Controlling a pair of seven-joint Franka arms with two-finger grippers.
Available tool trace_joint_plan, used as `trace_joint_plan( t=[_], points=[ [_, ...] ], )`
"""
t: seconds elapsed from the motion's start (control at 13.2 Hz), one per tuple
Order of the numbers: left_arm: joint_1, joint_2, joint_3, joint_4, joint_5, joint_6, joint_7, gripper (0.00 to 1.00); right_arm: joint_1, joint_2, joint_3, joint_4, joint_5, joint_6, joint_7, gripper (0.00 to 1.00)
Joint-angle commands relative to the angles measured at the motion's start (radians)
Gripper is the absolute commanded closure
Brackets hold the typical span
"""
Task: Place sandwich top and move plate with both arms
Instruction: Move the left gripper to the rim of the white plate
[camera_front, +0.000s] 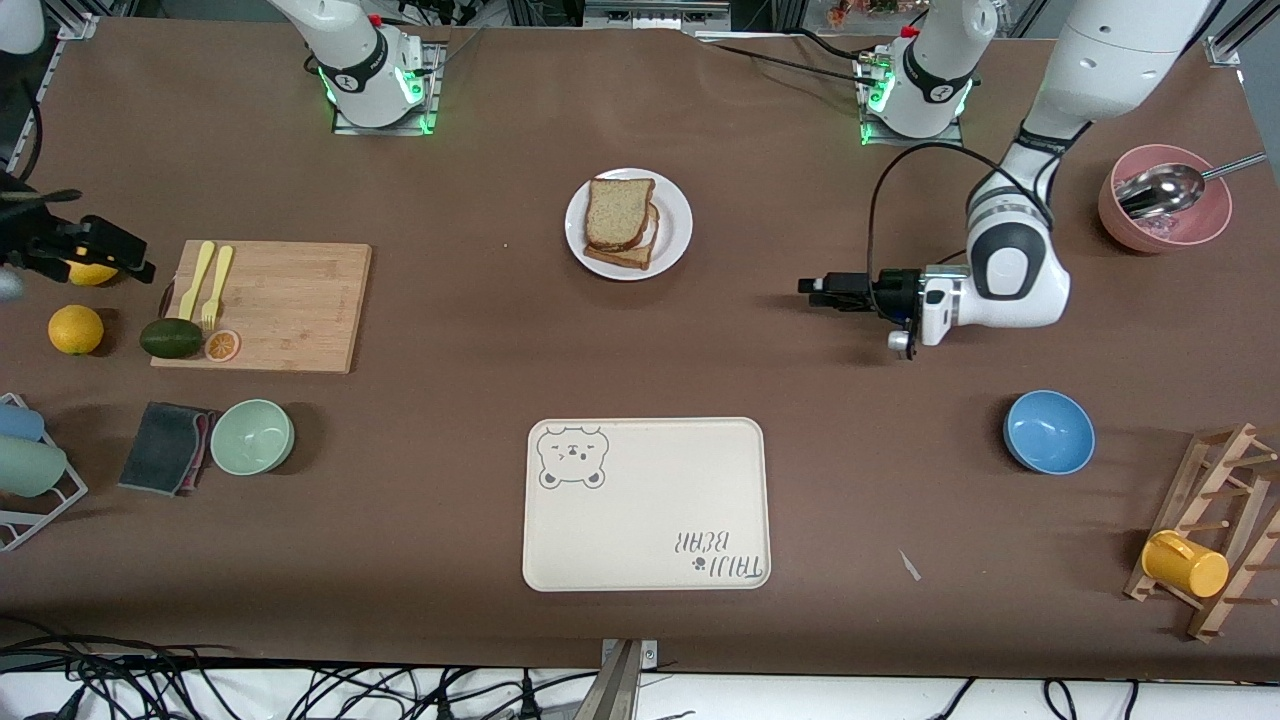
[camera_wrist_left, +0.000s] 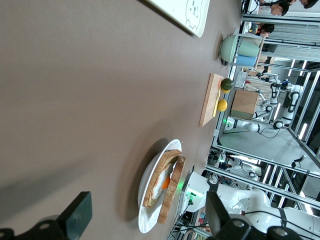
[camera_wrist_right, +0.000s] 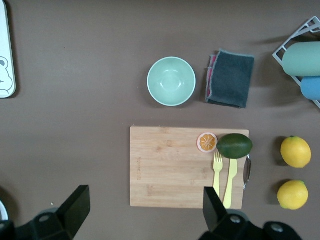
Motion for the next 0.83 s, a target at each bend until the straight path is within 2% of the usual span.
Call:
trace_joint_plan(
  t=[0.0,0.23,0.38,0.61,0.76],
  points=[
    [-0.049,-0.038,0.009,-0.057,-0.106,0.033,0.022,0.0,-0.015,-0.012,0.037,0.014,-0.002,-0.03,0.01,0.0],
    [-0.11,-0.034,0.007,-0.066,-0.153,0.039,0.056,0.0,-0.015,-0.006,0.039,0.026,0.0,-0.033,0.008,0.0],
    [-0.113,-0.027,-0.012,-0.094,-0.154,0.018,0.18,0.0,-0.015,-0.006,0.041,0.031,0.0,-0.038,0.008,0.0],
    [-0.115,0.015,-0.049,-0.085,-0.163,0.008,0.26,0.0,-0.015,-0.006,0.041,0.034,0.0,-0.036,0.007,0.0],
    [-0.135,0.032,-0.083,-0.056,-0.247,0.051,0.264,0.0,-0.013,-0.006,0.042,0.034,0.0,-0.039,0.007,0.0]
  ],
)
